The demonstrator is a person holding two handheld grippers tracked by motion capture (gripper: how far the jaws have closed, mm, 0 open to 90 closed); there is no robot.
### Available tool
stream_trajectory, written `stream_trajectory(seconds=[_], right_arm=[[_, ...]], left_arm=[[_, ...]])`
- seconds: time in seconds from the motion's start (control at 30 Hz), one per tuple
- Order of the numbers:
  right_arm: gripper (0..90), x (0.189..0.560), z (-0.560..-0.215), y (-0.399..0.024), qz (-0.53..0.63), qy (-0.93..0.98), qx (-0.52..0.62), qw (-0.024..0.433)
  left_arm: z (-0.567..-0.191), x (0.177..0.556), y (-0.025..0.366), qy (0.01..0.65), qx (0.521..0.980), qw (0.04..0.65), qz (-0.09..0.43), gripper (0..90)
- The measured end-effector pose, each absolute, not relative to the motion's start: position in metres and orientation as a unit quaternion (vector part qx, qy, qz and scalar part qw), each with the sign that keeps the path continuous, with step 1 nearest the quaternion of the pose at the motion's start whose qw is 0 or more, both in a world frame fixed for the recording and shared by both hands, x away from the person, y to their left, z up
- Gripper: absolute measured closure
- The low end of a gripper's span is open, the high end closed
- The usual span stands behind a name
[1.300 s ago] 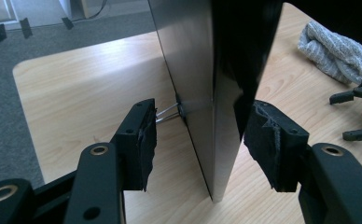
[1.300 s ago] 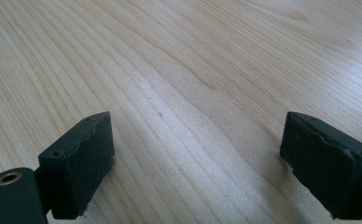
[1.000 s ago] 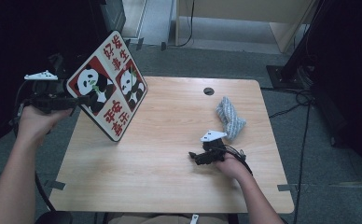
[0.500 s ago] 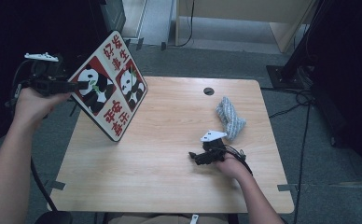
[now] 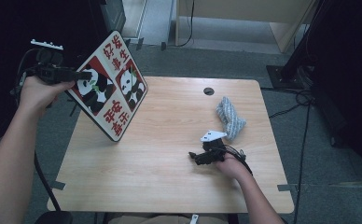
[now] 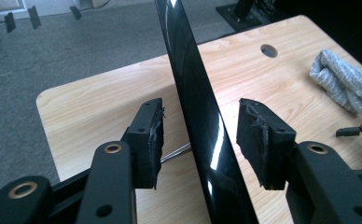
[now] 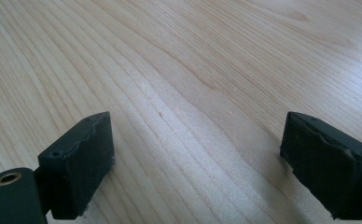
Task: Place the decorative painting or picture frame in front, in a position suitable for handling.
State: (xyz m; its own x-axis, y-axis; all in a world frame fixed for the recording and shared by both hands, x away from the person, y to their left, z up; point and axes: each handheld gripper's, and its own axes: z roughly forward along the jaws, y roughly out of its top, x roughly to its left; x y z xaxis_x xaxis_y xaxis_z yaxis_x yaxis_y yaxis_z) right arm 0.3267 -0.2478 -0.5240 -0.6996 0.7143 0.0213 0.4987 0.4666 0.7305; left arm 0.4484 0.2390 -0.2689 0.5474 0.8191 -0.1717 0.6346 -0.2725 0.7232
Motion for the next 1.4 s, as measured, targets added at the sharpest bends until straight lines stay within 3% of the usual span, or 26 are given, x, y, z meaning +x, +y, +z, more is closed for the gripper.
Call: stream_trajectory(seconds=[0.37,0.57,0.7,0.87,1.17,1.4], right_arm=[[9.5,0.326,-0.524,-0.248,0.371,0.844,0.36,0.145],[9.5,0.326,-0.524,-0.247,0.37,0.844,0.36,0.145],[9.4,0.326,-0.524,-0.247,0.37,0.844,0.36,0.145],[9.4,0.326,-0.524,-0.247,0.37,0.844,0.36,0.145],[9.2,0.326,-0.524,-0.247,0.37,0.844,0.36,0.145],[8.9,0.326,-0.524,-0.247,0.37,0.844,0.36,0.145]], left_arm=[[-0.268,0.459,0.229,0.461,0.802,0.361,0.118,60.6],[-0.264,0.462,0.227,0.469,0.802,0.35,0.119,75.0],[-0.261,0.466,0.227,0.488,0.795,0.345,0.107,78.3],[-0.256,0.467,0.223,0.492,0.788,0.355,0.104,81.1],[-0.229,0.455,0.193,0.447,0.823,0.324,0.133,82.0],[-0.221,0.436,0.181,0.416,0.828,0.358,0.115,81.9]])
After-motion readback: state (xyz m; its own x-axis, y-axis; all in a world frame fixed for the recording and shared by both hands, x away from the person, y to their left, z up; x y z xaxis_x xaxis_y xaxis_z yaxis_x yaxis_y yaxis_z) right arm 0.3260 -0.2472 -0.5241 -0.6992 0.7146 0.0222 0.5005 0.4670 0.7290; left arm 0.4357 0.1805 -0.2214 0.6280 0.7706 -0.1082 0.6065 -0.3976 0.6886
